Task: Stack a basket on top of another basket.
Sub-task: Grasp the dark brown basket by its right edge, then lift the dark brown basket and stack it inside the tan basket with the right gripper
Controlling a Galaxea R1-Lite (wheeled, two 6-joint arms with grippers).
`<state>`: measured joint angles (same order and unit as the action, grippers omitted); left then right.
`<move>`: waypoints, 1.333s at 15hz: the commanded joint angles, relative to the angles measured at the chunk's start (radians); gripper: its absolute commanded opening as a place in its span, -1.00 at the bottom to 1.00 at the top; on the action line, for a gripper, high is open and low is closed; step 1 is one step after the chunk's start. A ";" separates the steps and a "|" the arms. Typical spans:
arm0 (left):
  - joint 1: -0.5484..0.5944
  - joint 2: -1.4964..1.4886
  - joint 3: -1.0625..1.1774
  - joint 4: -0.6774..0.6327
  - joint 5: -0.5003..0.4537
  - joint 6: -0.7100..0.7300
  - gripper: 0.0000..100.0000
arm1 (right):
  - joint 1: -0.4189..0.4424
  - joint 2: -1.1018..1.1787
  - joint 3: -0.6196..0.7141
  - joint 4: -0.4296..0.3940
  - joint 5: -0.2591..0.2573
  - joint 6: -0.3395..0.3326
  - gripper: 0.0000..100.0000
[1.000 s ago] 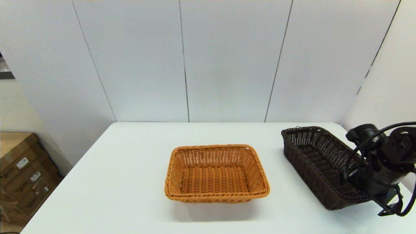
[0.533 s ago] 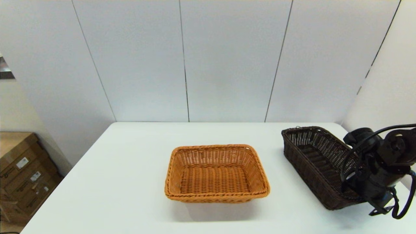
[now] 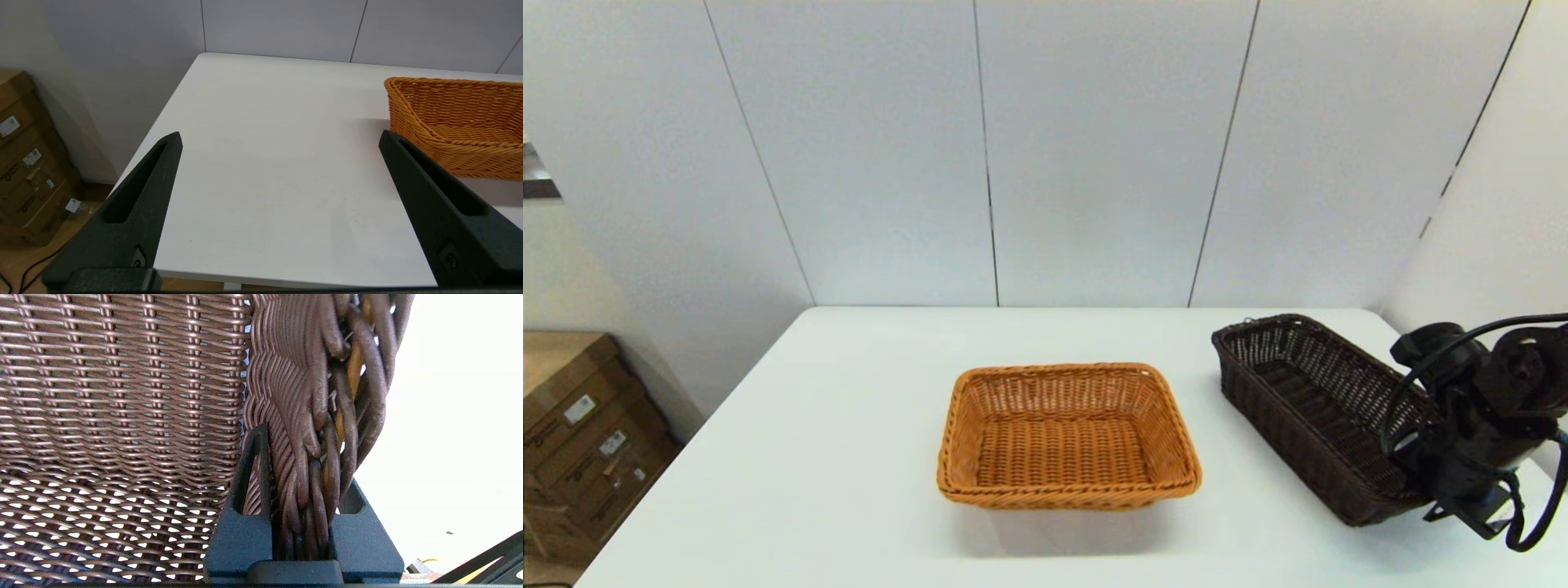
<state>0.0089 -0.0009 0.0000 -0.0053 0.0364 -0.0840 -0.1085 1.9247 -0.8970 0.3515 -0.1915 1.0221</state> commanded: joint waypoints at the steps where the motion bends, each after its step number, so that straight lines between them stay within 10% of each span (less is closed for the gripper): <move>1: 0.000 -0.001 0.002 -0.001 0.000 0.000 1.00 | -0.040 -0.019 -0.002 0.004 0.050 0.004 -1.00; 20: 0.000 -0.001 0.002 -0.001 0.000 0.000 1.00 | -0.192 -0.216 -0.019 0.001 0.271 0.029 -1.00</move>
<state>0.0089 -0.0009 0.0000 -0.0057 0.0364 -0.0840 -0.2866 1.7496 -0.9153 0.3517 0.0717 1.0453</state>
